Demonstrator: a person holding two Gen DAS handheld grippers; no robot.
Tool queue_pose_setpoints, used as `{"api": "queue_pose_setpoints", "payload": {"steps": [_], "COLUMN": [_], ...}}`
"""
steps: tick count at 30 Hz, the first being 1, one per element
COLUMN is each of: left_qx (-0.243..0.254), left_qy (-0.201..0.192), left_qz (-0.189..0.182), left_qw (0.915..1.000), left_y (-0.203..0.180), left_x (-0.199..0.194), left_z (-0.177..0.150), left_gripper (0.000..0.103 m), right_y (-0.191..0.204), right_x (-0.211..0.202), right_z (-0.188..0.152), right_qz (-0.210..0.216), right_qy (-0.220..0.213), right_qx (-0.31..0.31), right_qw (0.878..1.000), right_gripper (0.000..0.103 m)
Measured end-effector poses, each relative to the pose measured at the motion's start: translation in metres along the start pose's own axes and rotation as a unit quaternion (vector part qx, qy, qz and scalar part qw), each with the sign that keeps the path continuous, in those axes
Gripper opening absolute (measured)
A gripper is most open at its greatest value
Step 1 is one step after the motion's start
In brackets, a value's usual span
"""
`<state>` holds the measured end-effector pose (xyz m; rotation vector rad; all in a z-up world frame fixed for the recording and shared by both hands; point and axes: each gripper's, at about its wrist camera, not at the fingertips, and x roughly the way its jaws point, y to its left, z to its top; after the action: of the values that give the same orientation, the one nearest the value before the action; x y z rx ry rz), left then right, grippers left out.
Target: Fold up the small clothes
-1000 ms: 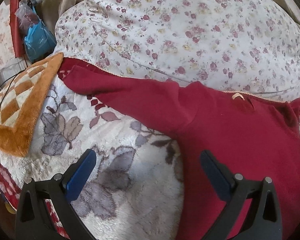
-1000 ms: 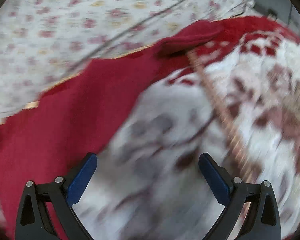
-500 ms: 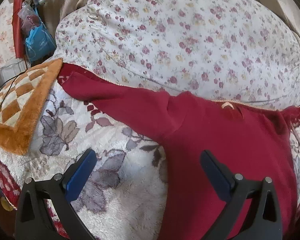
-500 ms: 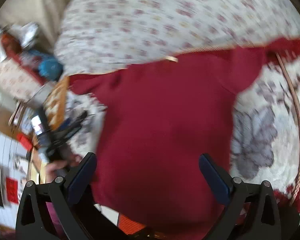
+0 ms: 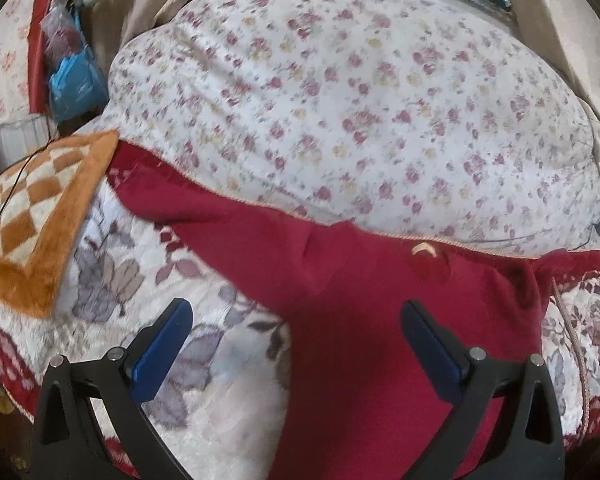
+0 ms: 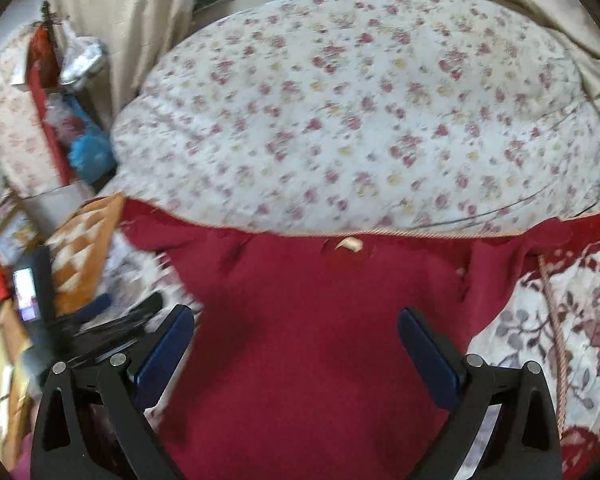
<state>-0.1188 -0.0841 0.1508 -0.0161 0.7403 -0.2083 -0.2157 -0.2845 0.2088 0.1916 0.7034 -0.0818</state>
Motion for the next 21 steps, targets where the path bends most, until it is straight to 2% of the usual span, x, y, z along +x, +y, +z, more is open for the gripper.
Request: {"api": "queue_pose_setpoints", "payload": {"steps": [6,9,13,19,21], "left_qx": [0.018,0.012,-0.005,0.007,0.009], "left_qy": [0.01,0.02,0.045,0.05,0.062], "left_qz": [-0.015,-0.017,-0.029,-0.011,-0.014], "left_qw": [0.9997,0.9996,0.9985,0.9986,0.998], "left_y": [-0.014,-0.011,-0.004,-0.002,-0.002], "left_x": [0.028,0.044,0.062,0.079,0.085], "left_z": [-0.001,-0.009,-0.013,-0.021,-0.023], "left_gripper": [0.103,0.103,0.103,0.103,0.103], "right_y": [-0.009,-0.002,0.005,0.0,-0.004], "right_x": [0.04,0.051,0.064,0.101,0.109], "right_z": [-0.006,-0.015,-0.023,-0.037,-0.041], "right_qz": [-0.034,-0.079,-0.115,-0.111,-0.095], "right_qy": [-0.004,-0.02,-0.033,0.017,0.031], "right_qx": [0.026,-0.007,-0.039,-0.04,-0.024], "right_qw": [0.999,0.997,0.992,0.993,0.995], "right_gripper": [0.103,0.103,0.103,0.103,0.103]}}
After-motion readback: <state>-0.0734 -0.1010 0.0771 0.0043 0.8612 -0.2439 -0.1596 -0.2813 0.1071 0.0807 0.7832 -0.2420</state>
